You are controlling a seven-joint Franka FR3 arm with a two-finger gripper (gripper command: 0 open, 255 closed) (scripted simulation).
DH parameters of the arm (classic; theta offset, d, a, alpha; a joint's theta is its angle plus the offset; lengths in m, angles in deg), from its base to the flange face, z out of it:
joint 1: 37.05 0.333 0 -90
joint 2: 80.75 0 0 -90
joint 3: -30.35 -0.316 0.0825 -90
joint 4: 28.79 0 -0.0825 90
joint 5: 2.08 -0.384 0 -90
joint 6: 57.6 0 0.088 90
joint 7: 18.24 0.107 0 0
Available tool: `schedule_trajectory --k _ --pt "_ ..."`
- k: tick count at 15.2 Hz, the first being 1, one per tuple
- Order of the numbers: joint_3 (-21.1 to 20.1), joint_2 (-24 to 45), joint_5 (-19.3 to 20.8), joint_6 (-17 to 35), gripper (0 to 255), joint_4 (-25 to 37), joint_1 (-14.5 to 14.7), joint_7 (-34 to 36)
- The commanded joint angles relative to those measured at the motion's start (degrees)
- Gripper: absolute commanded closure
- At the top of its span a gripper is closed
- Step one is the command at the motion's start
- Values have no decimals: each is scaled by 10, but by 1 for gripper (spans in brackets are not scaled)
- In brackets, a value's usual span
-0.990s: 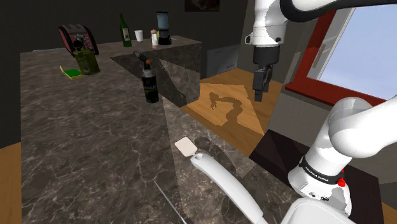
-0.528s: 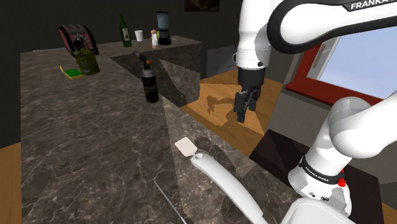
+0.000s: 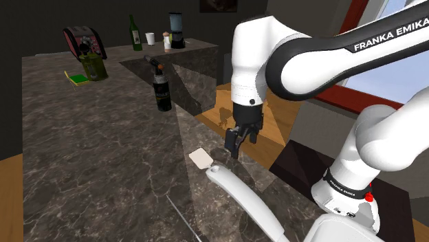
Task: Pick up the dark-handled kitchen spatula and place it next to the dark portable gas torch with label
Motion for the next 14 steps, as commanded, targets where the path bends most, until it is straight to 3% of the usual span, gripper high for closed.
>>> schedule_trajectory --k 1,5,14 --pt "-35 42 4 36 0 17 -8 43" --pt "-104 135 43 104 0 54 -33 139" --pt "-123 178 60 173 0 24 -39 155"
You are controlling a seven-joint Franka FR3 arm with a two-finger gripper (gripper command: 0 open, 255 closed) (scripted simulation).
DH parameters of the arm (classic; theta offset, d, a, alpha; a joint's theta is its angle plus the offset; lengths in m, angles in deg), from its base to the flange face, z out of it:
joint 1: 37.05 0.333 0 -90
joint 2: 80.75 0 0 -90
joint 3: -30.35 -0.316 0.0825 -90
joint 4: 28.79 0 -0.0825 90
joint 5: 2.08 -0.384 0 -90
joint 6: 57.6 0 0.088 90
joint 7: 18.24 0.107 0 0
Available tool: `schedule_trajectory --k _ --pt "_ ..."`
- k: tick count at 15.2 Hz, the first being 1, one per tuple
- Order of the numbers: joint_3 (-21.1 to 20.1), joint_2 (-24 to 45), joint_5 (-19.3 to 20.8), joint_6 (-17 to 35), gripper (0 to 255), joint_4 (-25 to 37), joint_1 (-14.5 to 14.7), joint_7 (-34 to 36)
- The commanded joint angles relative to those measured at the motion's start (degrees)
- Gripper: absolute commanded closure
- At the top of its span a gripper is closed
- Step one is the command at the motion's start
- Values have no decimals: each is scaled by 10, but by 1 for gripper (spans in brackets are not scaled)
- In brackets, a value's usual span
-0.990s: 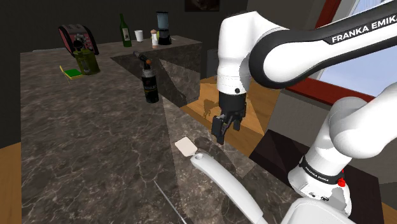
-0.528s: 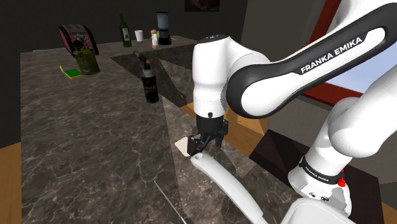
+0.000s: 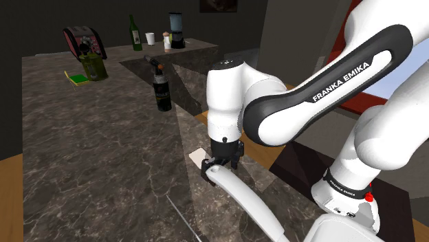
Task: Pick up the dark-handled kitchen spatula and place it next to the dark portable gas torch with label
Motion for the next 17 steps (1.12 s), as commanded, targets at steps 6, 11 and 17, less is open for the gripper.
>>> schedule_trajectory --k 6,11,17 --pt "-2 5 2 7 0 -2 -1 2" --pt "-2 5 2 7 255 -2 -1 2" --pt "-2 5 2 7 255 -2 -1 2"
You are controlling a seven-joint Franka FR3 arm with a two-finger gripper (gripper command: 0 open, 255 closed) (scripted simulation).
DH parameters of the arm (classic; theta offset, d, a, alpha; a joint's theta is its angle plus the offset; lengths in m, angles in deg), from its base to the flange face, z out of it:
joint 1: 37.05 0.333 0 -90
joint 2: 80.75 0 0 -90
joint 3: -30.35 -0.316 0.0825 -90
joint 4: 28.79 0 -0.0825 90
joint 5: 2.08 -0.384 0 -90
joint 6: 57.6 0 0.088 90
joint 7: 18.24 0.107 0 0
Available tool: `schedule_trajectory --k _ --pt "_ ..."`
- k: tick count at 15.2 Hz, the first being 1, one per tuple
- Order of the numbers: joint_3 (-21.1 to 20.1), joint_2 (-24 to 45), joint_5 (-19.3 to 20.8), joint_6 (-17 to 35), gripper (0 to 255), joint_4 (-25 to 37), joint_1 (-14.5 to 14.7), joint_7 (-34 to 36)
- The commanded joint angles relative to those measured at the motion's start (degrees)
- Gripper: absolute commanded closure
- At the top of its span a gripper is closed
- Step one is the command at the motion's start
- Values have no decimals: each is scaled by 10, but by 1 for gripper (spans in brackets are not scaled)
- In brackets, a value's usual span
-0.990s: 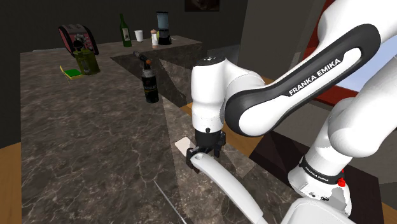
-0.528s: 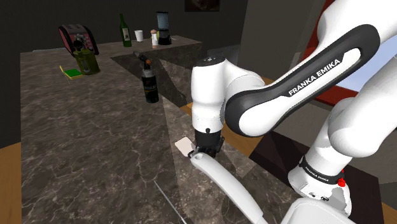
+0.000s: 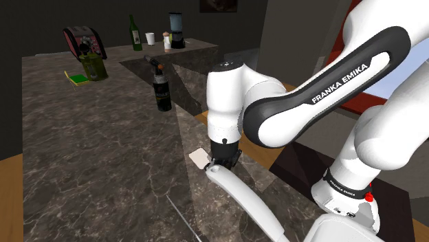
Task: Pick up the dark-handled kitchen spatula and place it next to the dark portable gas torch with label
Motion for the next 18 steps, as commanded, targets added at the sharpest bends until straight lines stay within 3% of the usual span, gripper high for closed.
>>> schedule_trajectory --k 1,18 --pt "3 -7 -4 -9 255 3 1 -3" --pt "45 -92 -28 -160 255 77 14 -25"
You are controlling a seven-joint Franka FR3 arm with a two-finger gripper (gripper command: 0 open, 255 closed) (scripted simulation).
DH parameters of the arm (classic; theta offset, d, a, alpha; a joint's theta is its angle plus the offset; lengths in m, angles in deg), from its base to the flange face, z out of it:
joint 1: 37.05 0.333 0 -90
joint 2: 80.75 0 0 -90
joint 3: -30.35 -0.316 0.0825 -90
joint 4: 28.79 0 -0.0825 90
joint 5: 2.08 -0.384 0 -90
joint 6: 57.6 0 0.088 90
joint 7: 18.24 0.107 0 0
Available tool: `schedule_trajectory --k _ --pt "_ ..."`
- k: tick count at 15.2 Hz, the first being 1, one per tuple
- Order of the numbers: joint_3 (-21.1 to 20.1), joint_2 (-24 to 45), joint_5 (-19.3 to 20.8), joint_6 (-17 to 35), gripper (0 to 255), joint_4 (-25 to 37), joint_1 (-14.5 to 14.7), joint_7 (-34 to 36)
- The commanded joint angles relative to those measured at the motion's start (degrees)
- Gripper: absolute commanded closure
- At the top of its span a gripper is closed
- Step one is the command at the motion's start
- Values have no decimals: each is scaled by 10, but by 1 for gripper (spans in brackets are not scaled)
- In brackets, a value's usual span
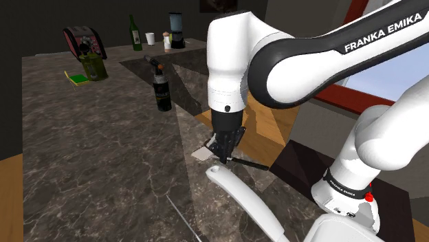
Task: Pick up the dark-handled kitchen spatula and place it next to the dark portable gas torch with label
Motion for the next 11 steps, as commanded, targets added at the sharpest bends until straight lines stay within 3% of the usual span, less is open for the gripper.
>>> schedule_trajectory --k 1,11 --pt "6 -8 -1 -20 255 12 1 -2" --pt "26 -31 2 -101 255 71 1 -2"
